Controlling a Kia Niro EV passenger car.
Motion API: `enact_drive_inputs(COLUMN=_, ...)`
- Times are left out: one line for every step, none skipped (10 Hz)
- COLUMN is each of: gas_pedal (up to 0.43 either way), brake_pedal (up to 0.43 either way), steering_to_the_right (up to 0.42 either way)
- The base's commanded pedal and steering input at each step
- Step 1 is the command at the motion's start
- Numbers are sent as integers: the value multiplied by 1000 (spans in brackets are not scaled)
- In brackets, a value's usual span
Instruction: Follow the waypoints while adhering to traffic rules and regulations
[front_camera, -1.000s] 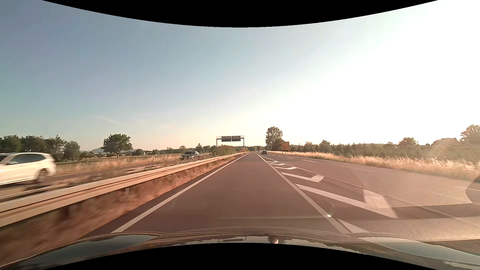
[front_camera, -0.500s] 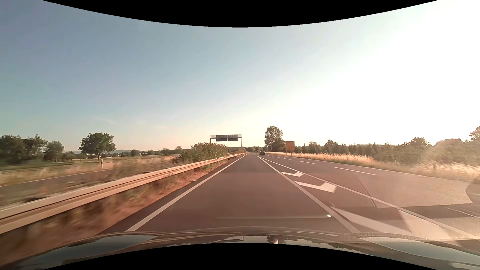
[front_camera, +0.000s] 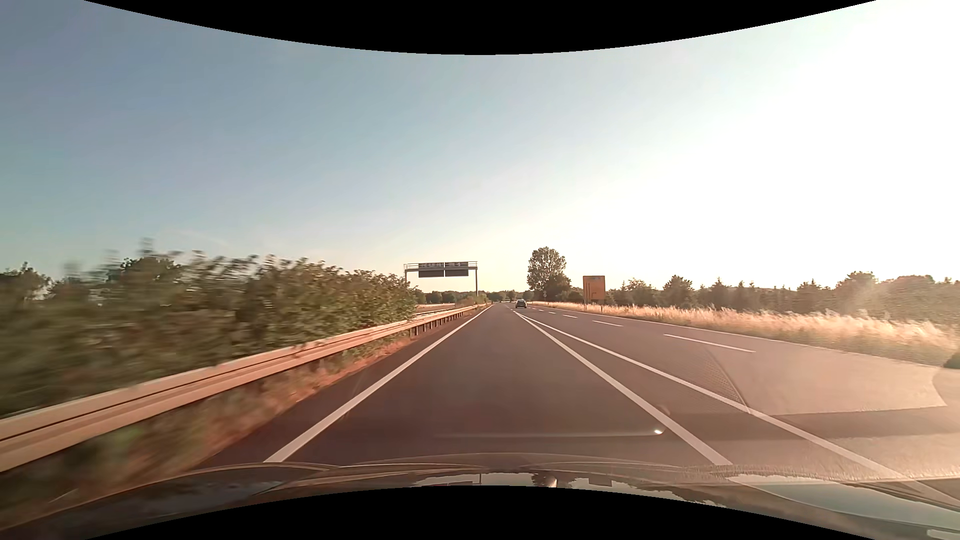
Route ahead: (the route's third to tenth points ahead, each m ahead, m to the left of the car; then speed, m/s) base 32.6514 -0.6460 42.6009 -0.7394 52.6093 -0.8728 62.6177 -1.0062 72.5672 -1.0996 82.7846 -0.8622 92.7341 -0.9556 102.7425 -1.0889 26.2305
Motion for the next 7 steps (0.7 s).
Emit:
enact_drive_inputs(gas_pedal=268, brake_pedal=0, steering_to_the_right=2)
enact_drive_inputs(gas_pedal=268, brake_pedal=0, steering_to_the_right=2)
enact_drive_inputs(gas_pedal=268, brake_pedal=0, steering_to_the_right=1)
enact_drive_inputs(gas_pedal=268, brake_pedal=0, steering_to_the_right=1)
enact_drive_inputs(gas_pedal=268, brake_pedal=0, steering_to_the_right=1)
enact_drive_inputs(gas_pedal=268, brake_pedal=0, steering_to_the_right=1)
enact_drive_inputs(gas_pedal=268, brake_pedal=0, steering_to_the_right=1)
